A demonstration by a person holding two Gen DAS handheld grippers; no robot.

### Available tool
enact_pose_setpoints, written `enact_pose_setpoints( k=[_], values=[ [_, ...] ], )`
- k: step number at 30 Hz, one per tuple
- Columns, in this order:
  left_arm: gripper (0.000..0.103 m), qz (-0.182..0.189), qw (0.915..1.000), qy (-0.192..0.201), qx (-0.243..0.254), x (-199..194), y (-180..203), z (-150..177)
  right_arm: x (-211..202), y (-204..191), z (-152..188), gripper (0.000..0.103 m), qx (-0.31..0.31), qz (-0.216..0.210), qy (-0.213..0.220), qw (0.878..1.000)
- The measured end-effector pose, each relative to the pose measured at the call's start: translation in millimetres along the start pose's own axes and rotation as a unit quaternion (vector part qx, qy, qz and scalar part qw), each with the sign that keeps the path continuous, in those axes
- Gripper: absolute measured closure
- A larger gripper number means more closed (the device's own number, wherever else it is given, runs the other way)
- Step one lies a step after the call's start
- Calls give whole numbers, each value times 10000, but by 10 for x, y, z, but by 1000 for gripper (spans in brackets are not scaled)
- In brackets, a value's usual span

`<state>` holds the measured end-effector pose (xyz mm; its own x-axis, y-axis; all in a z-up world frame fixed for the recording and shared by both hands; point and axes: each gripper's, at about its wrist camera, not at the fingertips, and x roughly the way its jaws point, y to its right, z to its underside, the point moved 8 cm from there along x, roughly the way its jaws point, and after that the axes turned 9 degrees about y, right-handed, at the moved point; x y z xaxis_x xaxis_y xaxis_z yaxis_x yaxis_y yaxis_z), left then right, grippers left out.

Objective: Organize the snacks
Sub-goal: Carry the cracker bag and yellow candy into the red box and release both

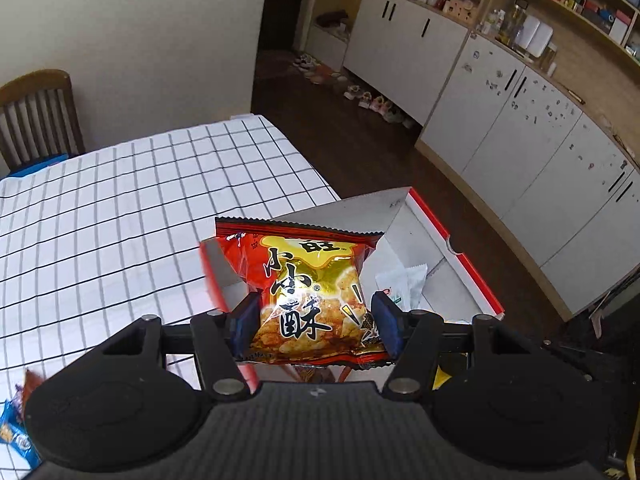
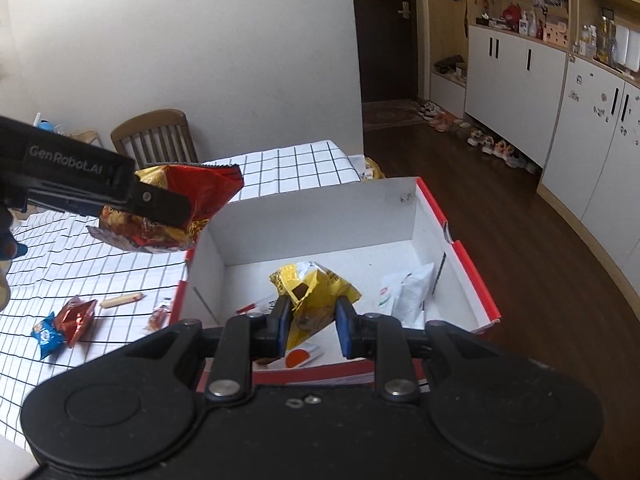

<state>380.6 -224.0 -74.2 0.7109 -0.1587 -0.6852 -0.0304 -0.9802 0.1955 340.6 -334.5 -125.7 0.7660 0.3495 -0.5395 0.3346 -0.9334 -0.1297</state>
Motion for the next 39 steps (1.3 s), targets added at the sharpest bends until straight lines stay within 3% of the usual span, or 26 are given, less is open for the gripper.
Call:
enact_pose_setpoints(
  k=[13, 19, 34, 39],
  values=[
    [44, -85, 9983, -532, 231, 762, 134, 84, 519, 150, 53, 81, -5, 119, -539, 9985],
    [44, -54, 9965, -832, 48, 1076, 122, 180, 724, 188, 115, 81, -203, 291, -766, 9964],
    [43, -169, 9919, -1225, 284, 1426, 95, 428, 1011, 208, 279, 80, -229, 278, -1237, 9917],
    [43, -170, 9917, -1233, 322, 1450, 88, 418, 1037, 252, 299, 76, -123, 250, -1317, 9909]
  ],
)
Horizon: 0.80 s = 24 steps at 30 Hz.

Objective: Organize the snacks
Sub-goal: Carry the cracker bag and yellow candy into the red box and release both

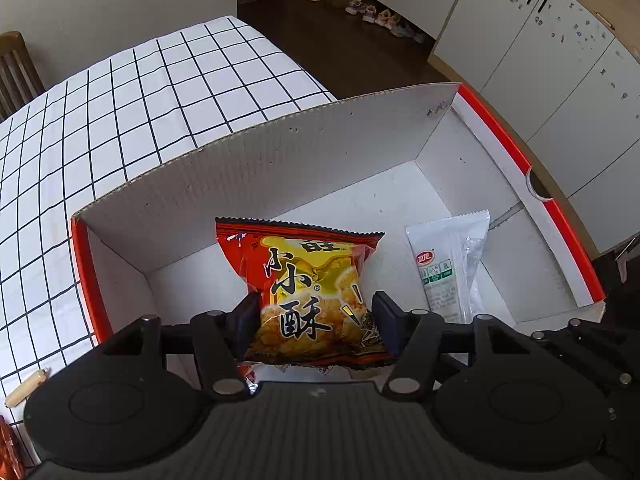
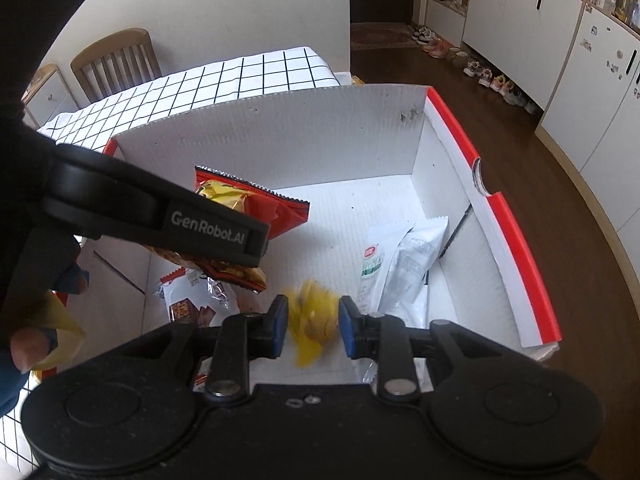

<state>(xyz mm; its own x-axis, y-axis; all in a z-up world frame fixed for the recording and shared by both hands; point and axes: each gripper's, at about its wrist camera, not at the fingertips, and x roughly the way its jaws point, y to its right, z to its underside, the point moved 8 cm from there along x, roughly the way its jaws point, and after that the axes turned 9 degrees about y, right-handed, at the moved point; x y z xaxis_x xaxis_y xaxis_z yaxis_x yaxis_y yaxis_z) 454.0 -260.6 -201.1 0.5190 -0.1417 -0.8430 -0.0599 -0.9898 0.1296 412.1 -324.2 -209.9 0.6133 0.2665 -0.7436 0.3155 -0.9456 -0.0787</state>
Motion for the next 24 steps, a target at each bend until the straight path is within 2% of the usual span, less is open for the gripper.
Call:
enact_pose_setpoints(
  k=[8, 18, 24],
  values=[
    [40, 81, 9997, 149, -157, -111, -69, -63, -88, -15, -42, 66, -28, -11, 116, 9999],
    [40, 253, 9983, 454, -252, -524, -123, -73, -348, -21, -114, 55, 3, -40, 399, 9992],
    [40, 260, 9971, 694, -196, -820, -143, -30, -550, -51, -168, 53, 41, -112, 584, 9982]
  ],
)
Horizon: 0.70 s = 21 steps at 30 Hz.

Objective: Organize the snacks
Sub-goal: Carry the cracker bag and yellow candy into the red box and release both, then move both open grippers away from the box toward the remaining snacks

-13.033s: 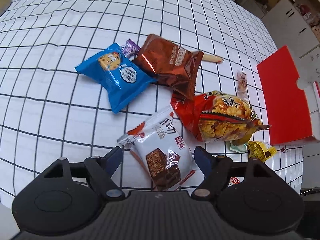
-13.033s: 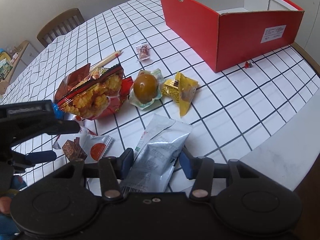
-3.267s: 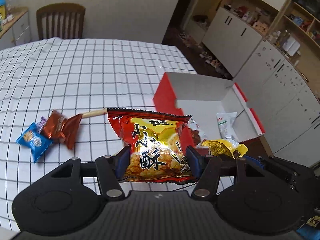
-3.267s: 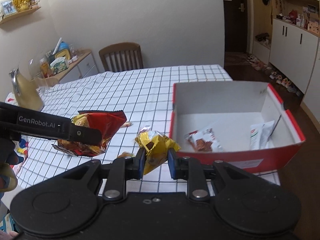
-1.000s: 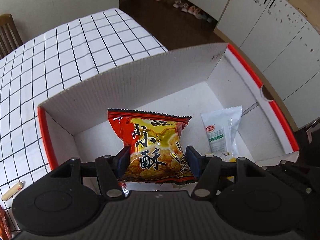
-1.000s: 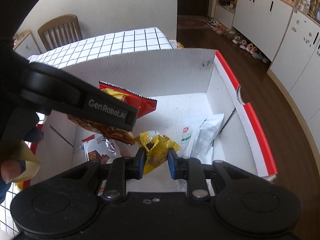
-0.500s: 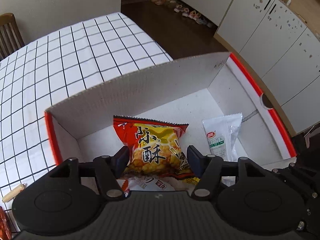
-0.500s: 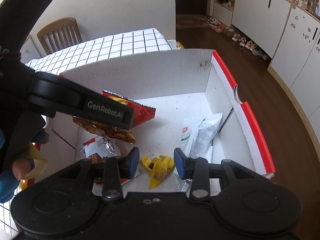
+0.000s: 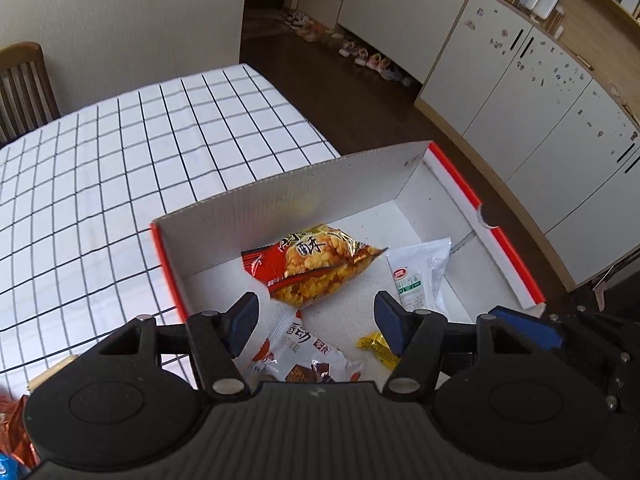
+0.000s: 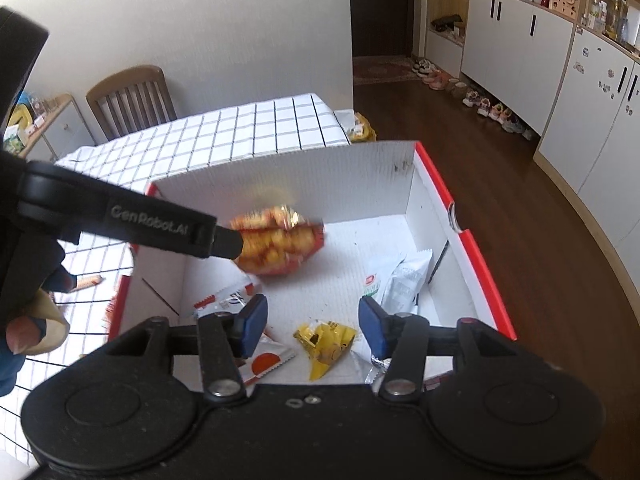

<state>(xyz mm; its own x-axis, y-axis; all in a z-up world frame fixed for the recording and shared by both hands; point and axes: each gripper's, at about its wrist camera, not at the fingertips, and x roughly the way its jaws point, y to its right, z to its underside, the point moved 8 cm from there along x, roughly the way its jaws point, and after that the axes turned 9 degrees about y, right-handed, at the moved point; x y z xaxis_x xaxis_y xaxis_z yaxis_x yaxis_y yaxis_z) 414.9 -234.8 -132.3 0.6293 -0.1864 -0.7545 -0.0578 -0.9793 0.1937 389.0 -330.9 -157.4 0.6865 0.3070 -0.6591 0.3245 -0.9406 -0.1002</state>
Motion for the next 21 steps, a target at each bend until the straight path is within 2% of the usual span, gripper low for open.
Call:
enact_pose_setpoints(
  k=[14, 21],
  values=[
    [40, 64, 9978, 590, 306, -741, 89, 66, -436, -147, -93, 48, 13, -186, 409, 9990],
    [40, 45, 9962, 777, 380, -989, 37, 133, -587, -228, -139, 44, 37, -331, 603, 9976]
  ],
)
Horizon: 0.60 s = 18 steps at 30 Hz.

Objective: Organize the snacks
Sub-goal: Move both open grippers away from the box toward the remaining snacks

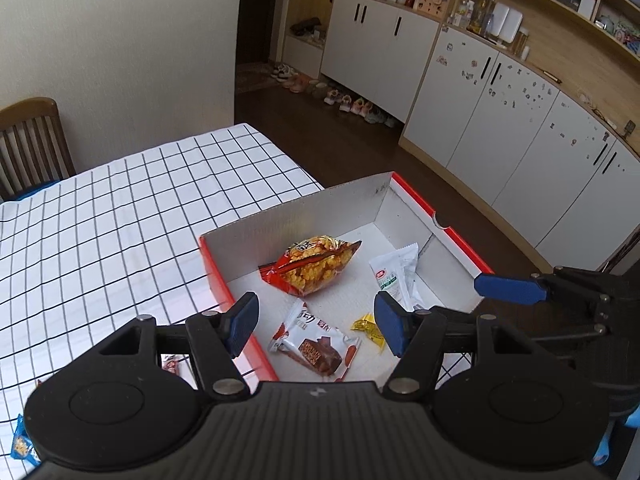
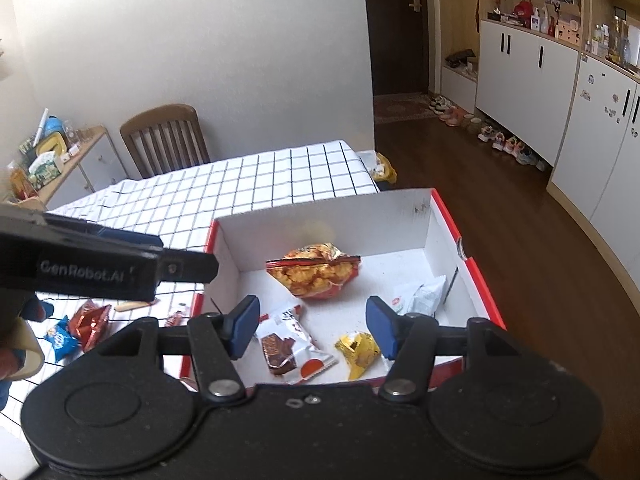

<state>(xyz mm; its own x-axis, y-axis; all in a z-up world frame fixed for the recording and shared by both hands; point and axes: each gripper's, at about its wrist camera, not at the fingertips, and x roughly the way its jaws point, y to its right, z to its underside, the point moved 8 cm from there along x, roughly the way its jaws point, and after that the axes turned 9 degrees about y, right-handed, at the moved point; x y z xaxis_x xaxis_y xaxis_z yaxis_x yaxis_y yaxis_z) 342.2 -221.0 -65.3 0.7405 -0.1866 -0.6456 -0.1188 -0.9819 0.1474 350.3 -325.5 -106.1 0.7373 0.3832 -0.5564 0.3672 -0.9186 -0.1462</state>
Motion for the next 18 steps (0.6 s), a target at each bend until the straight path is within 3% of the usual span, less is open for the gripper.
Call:
enact_pose_setpoints(
  k=[8, 18],
  values=[
    [40, -127, 9997, 123, -164, -258, -170, 113, -120, -156, -35, 39, -96, -110, 217, 9997],
    [40, -594, 9976, 275, -240, -558, -540, 309, -176, -446, -56, 22, -311, -361, 403, 9980]
  ],
)
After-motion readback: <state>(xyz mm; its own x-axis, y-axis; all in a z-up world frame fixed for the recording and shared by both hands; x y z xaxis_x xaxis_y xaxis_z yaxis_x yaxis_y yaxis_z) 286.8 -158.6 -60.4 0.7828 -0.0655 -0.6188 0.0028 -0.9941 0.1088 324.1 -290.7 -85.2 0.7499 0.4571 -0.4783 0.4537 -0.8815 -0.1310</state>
